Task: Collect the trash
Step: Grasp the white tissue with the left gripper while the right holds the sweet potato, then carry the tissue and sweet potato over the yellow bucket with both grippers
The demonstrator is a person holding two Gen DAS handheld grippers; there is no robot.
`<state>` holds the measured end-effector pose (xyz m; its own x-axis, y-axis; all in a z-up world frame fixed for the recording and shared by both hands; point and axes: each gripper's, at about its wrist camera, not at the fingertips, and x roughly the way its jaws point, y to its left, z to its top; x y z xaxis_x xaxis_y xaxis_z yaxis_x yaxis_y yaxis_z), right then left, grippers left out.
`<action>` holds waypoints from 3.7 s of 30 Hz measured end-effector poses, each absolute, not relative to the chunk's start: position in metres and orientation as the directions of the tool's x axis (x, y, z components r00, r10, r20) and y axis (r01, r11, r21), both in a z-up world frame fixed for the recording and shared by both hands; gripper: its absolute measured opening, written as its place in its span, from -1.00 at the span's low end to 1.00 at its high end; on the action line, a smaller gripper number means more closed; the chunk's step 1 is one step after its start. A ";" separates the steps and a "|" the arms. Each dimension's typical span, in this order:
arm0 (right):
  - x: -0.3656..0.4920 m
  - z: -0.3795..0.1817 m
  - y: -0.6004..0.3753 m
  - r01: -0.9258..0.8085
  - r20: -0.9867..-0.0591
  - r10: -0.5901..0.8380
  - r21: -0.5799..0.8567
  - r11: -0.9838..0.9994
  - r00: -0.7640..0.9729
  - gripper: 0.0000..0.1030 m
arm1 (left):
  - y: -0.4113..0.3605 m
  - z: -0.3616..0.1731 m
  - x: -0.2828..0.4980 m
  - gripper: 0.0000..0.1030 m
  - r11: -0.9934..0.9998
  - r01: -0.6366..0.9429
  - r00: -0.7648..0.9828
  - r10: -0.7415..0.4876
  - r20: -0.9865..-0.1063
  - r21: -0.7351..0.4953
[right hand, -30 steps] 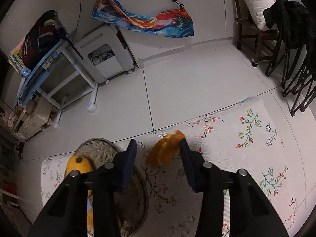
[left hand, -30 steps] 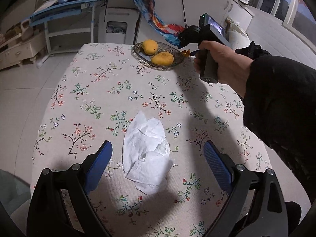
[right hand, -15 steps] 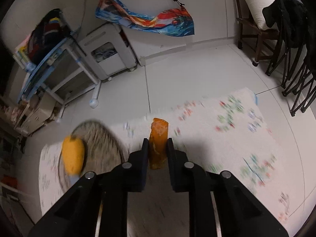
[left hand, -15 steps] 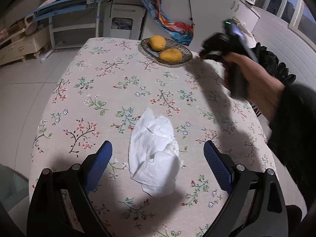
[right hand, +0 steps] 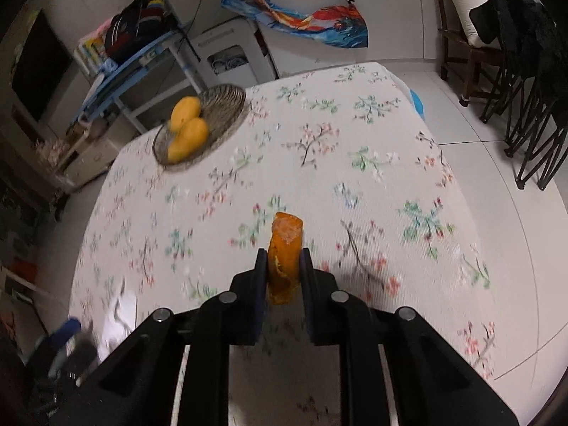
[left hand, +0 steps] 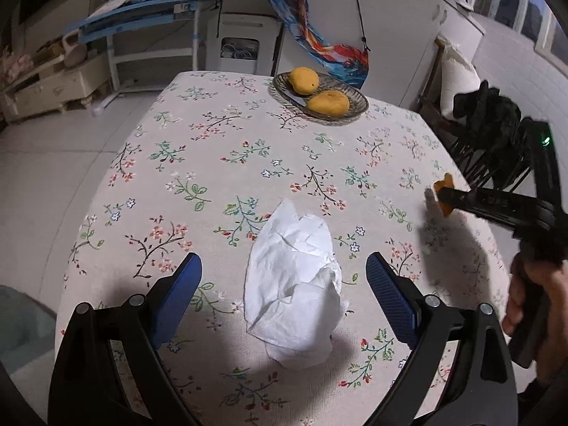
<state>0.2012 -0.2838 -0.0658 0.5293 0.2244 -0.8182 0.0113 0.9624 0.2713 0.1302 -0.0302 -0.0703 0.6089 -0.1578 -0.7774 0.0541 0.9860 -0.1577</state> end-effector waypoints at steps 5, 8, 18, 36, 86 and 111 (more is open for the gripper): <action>0.197 -0.080 -0.278 -0.006 -0.827 0.251 0.287 0.958 0.504 -0.63 | -0.037 -0.073 0.131 0.75 0.995 0.059 0.612 -0.096 -0.785 -0.076; 0.195 -0.079 -0.269 -0.043 -0.832 0.247 0.261 0.965 0.497 -0.61 | -0.035 -0.076 0.133 0.75 0.996 0.050 0.604 -0.087 -0.792 -0.071; 0.194 -0.083 -0.265 -0.072 -0.831 0.263 0.261 0.962 0.491 -0.51 | -0.043 -0.082 0.133 0.75 0.996 0.072 0.590 -0.086 -0.803 -0.054; 0.181 -0.080 -0.259 -0.112 -0.822 0.266 0.243 0.963 0.504 -0.62 | -0.066 -0.091 0.131 -0.65 0.981 0.193 0.585 -0.122 -0.802 -0.009; -0.063 -0.080 -0.196 -0.211 -0.727 0.497 0.454 0.866 0.475 -0.62 | -0.011 -0.047 -0.113 -0.73 0.970 0.202 0.642 -0.234 -0.730 -0.133; -0.096 -0.131 -0.181 -0.169 -0.890 0.394 0.362 0.917 0.229 -0.26 | -0.020 -0.109 -0.150 -0.72 0.968 0.187 0.386 -0.229 -0.894 -0.167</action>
<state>-0.0960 -0.1812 -0.1306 0.2291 0.3937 -0.8902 -0.1692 0.9167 0.3619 -0.1496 -0.0199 -0.1086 0.3859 -0.2289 -0.8937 0.1866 0.9681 -0.1674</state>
